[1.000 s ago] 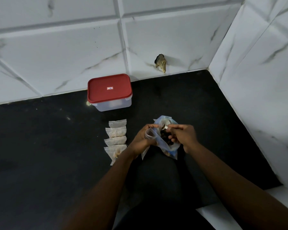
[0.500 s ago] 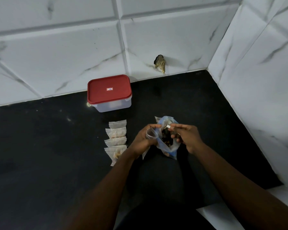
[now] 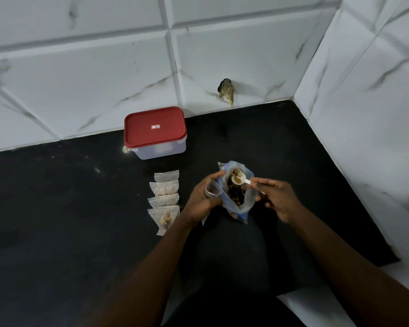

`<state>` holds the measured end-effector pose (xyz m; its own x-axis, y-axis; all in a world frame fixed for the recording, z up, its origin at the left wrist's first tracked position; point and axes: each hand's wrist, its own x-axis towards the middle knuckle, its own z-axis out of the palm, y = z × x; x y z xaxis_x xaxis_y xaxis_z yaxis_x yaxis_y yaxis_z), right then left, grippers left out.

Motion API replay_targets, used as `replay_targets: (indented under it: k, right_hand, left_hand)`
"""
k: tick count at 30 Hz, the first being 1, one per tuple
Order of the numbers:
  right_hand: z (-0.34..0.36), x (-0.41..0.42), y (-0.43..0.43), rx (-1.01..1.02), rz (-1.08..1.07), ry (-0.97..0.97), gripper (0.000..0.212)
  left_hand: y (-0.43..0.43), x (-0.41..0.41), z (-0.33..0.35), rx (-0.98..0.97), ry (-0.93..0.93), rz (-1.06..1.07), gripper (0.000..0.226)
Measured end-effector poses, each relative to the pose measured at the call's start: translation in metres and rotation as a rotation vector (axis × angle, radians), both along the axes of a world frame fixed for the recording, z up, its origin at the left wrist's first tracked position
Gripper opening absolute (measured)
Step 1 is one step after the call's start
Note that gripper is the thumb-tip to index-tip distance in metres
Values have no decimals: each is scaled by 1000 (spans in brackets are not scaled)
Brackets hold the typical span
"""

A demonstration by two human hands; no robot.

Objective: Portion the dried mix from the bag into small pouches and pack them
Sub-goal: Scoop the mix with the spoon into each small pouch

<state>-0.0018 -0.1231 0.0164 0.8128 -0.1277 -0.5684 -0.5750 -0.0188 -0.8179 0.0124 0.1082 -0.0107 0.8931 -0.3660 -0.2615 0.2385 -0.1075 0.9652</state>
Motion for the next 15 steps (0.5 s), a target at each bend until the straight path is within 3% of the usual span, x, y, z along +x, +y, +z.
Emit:
replay_targets:
  k: [15]
  right_hand:
    - [3,10,28,-28,-99,38,15]
  left_hand:
    - [2,-2,0,6,-25,26,66]
